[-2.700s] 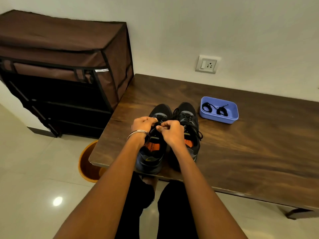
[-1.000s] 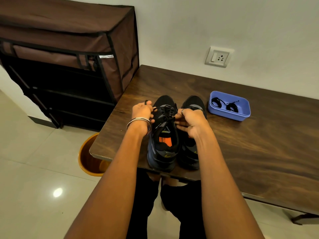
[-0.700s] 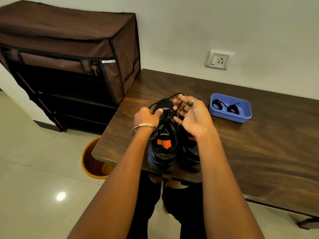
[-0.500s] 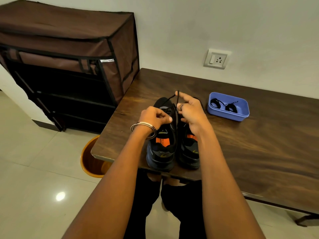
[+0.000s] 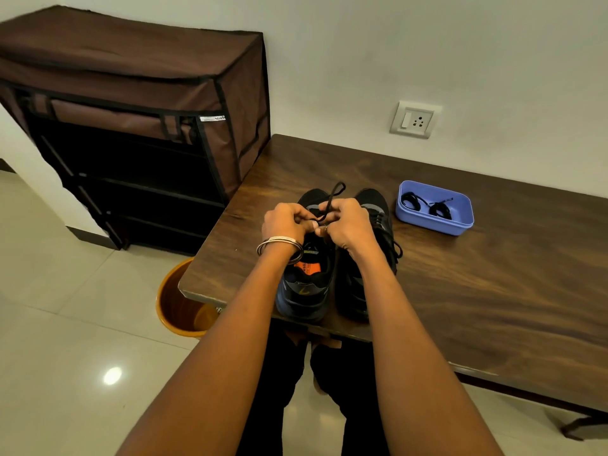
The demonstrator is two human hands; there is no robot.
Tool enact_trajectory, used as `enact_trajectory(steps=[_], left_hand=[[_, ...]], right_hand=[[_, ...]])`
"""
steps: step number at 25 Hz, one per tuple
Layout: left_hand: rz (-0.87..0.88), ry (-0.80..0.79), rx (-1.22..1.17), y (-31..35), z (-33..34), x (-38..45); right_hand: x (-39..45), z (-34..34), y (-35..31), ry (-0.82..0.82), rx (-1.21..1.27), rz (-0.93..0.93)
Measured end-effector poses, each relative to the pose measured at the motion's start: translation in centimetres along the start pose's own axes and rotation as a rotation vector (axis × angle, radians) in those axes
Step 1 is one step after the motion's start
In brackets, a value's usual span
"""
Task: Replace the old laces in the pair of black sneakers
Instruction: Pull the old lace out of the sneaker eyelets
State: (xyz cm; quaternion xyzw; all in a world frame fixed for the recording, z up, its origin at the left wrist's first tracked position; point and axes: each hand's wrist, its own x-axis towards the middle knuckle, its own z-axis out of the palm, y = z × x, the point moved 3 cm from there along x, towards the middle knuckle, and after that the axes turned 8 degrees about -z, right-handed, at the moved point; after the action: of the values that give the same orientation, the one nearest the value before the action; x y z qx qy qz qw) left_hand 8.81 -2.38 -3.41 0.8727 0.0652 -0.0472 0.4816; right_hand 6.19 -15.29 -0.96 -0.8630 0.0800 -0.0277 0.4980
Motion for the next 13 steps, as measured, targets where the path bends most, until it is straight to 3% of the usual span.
enact_trajectory(steps=[2,7,10,13], left_hand=[[-0.036,-0.013,-0.072,-0.3,0.0,0.2],[-0.285,-0.141,-0.607,0.4,-0.5,-0.2],[-0.412,-0.104,-0.932,1.0,-1.0,-0.3],[-0.362,-0.001,-1.142,1.1,-1.8,-0.5]], right_hand=[[0.2,0.1,0.3,-0.002,-0.003,0.005],[0.3,0.0,0.6,0.025,0.126,0.071],[-0.4,-0.3,-0.4,0.012,0.471,0.306],[-0.5,-1.9,-0.7,0.064,0.910,0.363]])
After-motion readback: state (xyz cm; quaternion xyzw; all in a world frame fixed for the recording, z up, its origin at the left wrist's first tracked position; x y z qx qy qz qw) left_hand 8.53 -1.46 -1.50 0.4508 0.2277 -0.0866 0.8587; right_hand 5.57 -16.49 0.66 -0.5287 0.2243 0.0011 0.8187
